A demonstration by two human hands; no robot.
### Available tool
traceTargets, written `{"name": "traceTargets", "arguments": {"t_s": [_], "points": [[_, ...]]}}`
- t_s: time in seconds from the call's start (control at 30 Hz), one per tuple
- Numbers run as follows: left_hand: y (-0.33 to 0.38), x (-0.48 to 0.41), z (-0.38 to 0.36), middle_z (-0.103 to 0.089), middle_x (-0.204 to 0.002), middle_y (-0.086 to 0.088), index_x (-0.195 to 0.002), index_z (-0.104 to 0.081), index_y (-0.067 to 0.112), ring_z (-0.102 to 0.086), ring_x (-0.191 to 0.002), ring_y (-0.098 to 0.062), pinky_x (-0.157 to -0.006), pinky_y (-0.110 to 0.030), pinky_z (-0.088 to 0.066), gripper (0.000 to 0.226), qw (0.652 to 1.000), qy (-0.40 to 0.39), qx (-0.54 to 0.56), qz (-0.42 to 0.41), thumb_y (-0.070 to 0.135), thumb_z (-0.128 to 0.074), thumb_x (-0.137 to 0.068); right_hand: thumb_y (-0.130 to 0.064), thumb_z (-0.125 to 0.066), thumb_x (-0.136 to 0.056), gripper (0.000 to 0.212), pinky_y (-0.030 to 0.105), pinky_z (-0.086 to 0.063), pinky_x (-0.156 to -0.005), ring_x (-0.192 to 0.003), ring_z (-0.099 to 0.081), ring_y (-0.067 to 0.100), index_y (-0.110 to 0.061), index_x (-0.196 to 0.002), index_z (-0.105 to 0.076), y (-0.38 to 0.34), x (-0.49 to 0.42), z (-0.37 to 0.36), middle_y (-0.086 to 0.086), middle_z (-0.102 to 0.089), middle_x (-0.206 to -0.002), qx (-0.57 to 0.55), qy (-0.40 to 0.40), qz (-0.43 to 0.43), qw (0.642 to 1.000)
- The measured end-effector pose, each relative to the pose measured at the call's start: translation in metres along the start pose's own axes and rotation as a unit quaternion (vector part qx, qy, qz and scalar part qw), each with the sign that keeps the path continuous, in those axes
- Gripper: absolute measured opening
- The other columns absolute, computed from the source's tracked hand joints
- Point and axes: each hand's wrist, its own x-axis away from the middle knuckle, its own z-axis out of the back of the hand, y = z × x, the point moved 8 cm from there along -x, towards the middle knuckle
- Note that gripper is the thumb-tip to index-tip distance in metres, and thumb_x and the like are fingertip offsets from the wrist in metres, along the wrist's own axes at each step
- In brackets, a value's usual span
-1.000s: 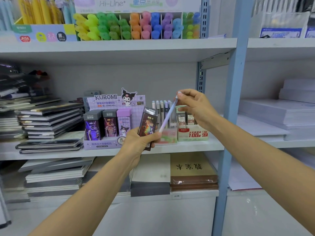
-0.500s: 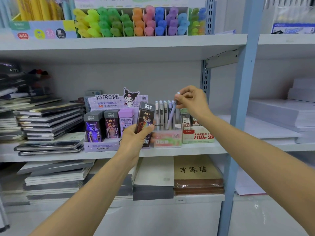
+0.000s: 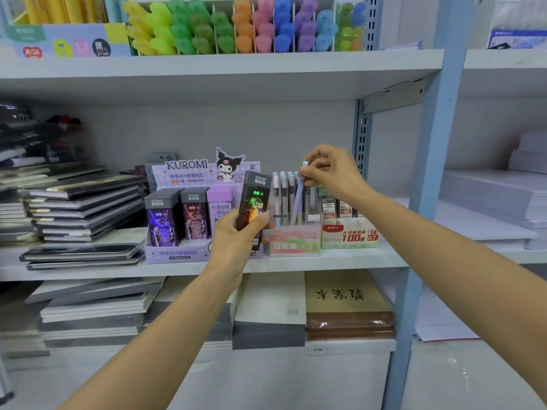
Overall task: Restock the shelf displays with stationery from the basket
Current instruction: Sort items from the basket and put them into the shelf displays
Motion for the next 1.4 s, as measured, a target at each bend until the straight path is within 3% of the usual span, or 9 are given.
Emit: {"name": "traceTargets", "arguments": {"t_s": [0.2, 0.4, 0.63, 0.73, 0.83, 0.93, 1.03, 1.2, 1.4], "points": [[0.002, -0.003, -0.006, -0.076, -0.083, -0.001, -0.088, -0.070, 0.020, -0.067, -0.084, -0.019, -0.085, -0.040, -0.052, 0.004, 1.000, -0.027, -0.006, -0.013, 0.017, -0.067, -0.090, -0.003, -0.064, -0.090, 0.017, 0.025, -0.060, -0.072, -0.080, -0.073, 0.018, 0.005, -0.104, -0.060, 0.009, 0.004, 0.006, 0.018, -0.072, -0.088, -0.022, -0.027, -0.012, 0.999], [-0.003, -0.004, -0.014, -0.075, -0.077, -0.001, -0.100, -0.069, 0.014, -0.071, -0.077, -0.009, -0.072, -0.029, -0.055, 0.010, 0.999, -0.041, 0.007, 0.000, 0.015, -0.064, -0.091, -0.005, -0.068, -0.088, 0.017, 0.023, -0.059, -0.068, -0.078, -0.071, 0.019, -0.001, -0.102, -0.062, 0.004, -0.001, -0.012, 0.016, -0.070, -0.084, -0.011, -0.026, 0.011, 1.000], [0.001, -0.001, -0.013, -0.074, -0.074, -0.001, -0.104, -0.069, 0.009, -0.067, -0.069, -0.009, -0.080, -0.034, -0.055, 0.015, 0.998, -0.058, 0.003, 0.004, 0.016, -0.065, -0.091, -0.021, -0.073, -0.084, 0.015, 0.026, -0.047, -0.075, -0.086, -0.055, 0.012, -0.012, -0.096, -0.073, 0.011, -0.001, -0.015, 0.003, -0.060, -0.098, 0.179, 0.032, 0.015, 0.983], [0.005, 0.004, -0.011, -0.070, -0.066, 0.003, -0.099, -0.068, 0.008, -0.065, -0.060, -0.009, -0.069, -0.029, -0.058, 0.012, 0.998, -0.068, 0.000, 0.002, 0.017, -0.065, -0.091, -0.030, -0.064, -0.091, 0.018, 0.027, -0.050, -0.078, -0.090, -0.058, 0.009, -0.019, -0.105, -0.069, -0.011, 0.010, -0.008, -0.003, -0.063, -0.103, 0.098, 0.051, 0.051, 0.993], [0.009, 0.010, -0.011, -0.069, -0.065, 0.000, -0.089, -0.066, 0.008, -0.065, -0.059, -0.013, -0.060, -0.025, -0.056, 0.006, 0.997, -0.082, 0.009, -0.004, 0.014, -0.066, -0.091, -0.027, -0.062, -0.093, 0.024, 0.025, -0.055, -0.074, -0.085, -0.066, 0.006, -0.018, -0.115, -0.064, -0.029, 0.030, -0.027, -0.001, -0.070, -0.104, -0.056, -0.051, 0.048, 0.996], [0.012, 0.016, -0.007, -0.070, -0.069, -0.004, -0.088, -0.067, 0.010, -0.066, -0.063, -0.015, -0.062, -0.027, -0.057, 0.003, 0.996, -0.086, 0.004, -0.015, 0.013, -0.067, -0.089, -0.019, -0.065, -0.091, 0.025, 0.024, -0.057, -0.073, -0.083, -0.068, 0.009, -0.009, -0.114, -0.065, -0.037, 0.048, -0.054, 0.008, -0.072, -0.102, -0.063, -0.143, 0.022, 0.988], [0.016, 0.018, 0.016, -0.072, -0.086, -0.001, -0.098, -0.068, 0.015, -0.067, -0.076, -0.014, -0.070, -0.024, -0.055, 0.009, 0.994, -0.052, -0.068, -0.067, 0.014, -0.068, -0.089, -0.016, -0.061, -0.094, 0.023, 0.019, -0.054, -0.066, -0.073, -0.066, 0.004, -0.003, -0.113, -0.063, -0.044, 0.049, -0.059, 0.012, -0.072, -0.099, -0.058, -0.126, 0.018, 0.990], [0.023, 0.032, 0.083, -0.059, -0.117, 0.000, -0.122, -0.058, 0.014, -0.053, -0.110, -0.015, -0.089, -0.026, -0.041, 0.034, 0.878, 0.067, -0.422, -0.218, 0.015, -0.065, -0.089, -0.009, -0.057, -0.096, 0.021, 0.013, -0.050, -0.057, -0.072, -0.065, 0.012, 0.004, -0.112, -0.058, -0.054, 0.031, -0.064, 0.020, -0.069, -0.102, -0.085, -0.023, 0.013, 0.996], [-0.007, 0.043, 0.108, -0.047, -0.144, -0.013, -0.139, -0.048, 0.004, -0.044, -0.133, -0.033, -0.103, -0.046, -0.038, 0.064, 0.753, -0.009, -0.627, -0.200, 0.010, -0.071, -0.079, -0.008, -0.062, -0.093, 0.016, 0.037, -0.060, -0.076, -0.088, -0.069, 0.022, -0.005, -0.108, -0.062, -0.063, 0.023, -0.133, 0.012, -0.070, -0.100, -0.017, -0.055, 0.049, 0.997]]}}
